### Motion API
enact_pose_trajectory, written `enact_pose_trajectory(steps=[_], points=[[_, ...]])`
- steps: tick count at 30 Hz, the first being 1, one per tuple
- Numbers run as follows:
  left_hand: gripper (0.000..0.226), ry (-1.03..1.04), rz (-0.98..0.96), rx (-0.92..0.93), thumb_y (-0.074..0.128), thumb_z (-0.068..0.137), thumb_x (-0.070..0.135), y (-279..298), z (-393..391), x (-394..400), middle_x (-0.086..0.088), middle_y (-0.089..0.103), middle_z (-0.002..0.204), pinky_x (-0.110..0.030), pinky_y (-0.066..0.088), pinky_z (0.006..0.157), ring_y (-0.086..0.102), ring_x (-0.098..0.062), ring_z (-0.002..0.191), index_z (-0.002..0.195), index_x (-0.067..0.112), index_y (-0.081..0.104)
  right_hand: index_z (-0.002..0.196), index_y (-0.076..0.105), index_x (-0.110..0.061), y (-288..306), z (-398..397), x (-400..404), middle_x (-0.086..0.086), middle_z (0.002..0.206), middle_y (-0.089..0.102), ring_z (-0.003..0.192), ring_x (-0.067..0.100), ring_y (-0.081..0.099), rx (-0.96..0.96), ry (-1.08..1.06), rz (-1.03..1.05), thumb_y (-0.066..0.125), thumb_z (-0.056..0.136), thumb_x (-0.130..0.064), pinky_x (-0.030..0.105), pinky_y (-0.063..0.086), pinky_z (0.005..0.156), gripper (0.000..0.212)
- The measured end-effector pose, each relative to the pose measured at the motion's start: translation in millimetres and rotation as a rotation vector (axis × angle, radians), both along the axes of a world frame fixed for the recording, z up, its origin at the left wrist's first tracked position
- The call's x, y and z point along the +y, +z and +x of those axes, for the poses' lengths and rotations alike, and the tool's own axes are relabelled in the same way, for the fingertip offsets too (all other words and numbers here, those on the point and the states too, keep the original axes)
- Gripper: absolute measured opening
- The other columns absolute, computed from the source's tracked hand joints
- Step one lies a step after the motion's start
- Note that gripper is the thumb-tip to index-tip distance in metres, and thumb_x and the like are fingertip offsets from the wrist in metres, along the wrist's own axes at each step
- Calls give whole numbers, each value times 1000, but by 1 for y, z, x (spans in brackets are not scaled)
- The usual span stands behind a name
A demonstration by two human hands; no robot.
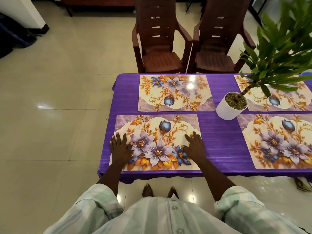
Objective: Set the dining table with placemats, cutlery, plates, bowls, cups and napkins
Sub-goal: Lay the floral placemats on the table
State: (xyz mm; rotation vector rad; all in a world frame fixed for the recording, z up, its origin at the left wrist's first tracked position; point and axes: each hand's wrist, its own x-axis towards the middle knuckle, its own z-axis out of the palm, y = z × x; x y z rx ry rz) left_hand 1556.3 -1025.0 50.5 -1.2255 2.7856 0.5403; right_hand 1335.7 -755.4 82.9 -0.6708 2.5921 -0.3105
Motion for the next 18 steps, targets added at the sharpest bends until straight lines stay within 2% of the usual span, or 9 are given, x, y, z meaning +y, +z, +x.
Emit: enact_pose_trajectory(steps=[6,12,15,18], points=[[75,9,11,-8,27,89,51,1,-2,-1,-16,8,160,-47,-4,117,2,-37,148,153,13,22,152,27,-26,2,0,-2,9,164,5,151,30,2,-21,-15,7,56,96,-39,46,10,122,65],[76,22,24,-63,15,88,55,15,-5,4,-14,-1,161,-45,-9,117,-6,-34,148,154,17,13,153,26,-26,5,1,-5,7,164,4,151,30,1,-31,-35,7,57,97,-34,45,10,121,64],[64,30,7,-85,31,99,49,21,-10,6,-18,5,161,-45,-6,117,-1,-37,148,154,19,19,152,27,-25,7,5,-11,8,164,8,151,29,4,-5,-41,-11,61,94,-29,46,15,121,68],[55,-11,-48,-52,59,93,31,25,-14,13,-19,35,152,-47,14,118,25,-37,143,144,15,44,150,35,-22,11,11,-18,8,162,16,150,30,11,12,19,-49,62,93,-19,45,20,119,63]])
